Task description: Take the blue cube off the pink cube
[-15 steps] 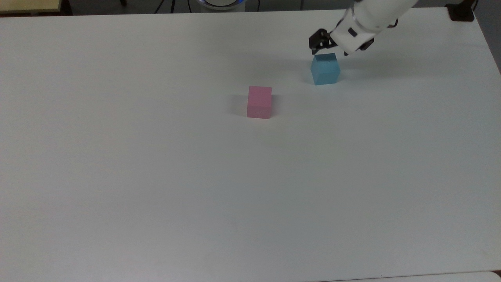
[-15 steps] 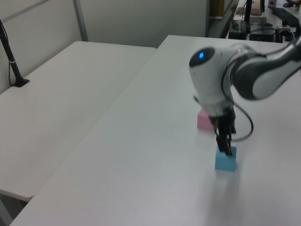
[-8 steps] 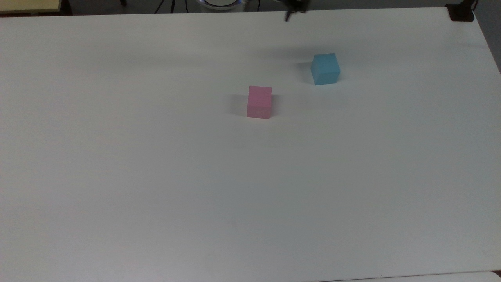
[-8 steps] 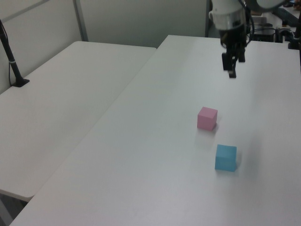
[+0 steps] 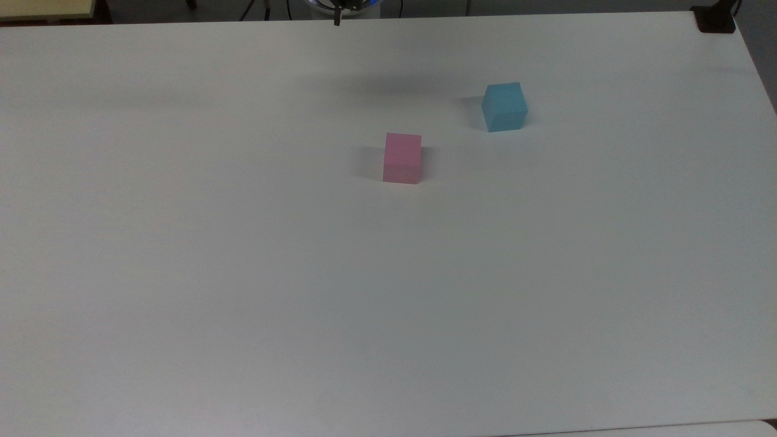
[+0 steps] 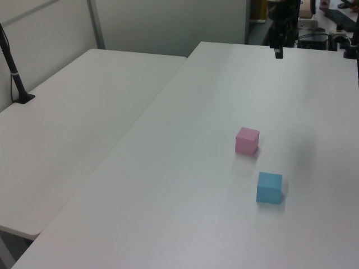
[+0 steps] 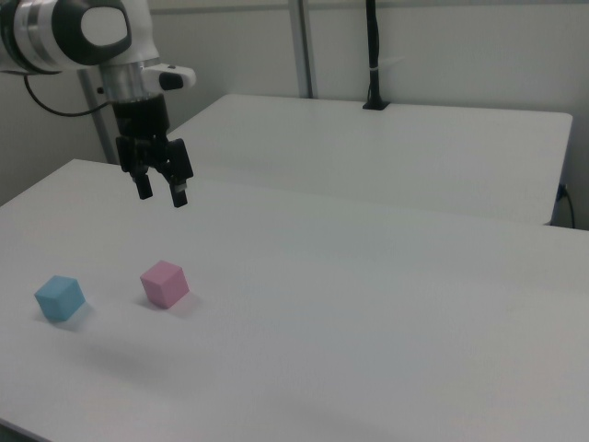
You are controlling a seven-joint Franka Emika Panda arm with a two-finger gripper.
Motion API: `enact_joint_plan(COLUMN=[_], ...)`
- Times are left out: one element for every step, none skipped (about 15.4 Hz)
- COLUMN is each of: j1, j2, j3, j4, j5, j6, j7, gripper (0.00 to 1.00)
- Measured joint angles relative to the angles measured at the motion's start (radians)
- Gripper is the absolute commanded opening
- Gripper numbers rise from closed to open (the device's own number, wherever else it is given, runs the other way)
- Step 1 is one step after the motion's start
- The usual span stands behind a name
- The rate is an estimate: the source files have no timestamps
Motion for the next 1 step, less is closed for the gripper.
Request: enact_joint_plan(j1=[0.0], j2=[0.0], j3=[-0.006], j4=[0.006], j5=[0.0], j6=[0.0], j7=[-0.006], gripper=[1.0])
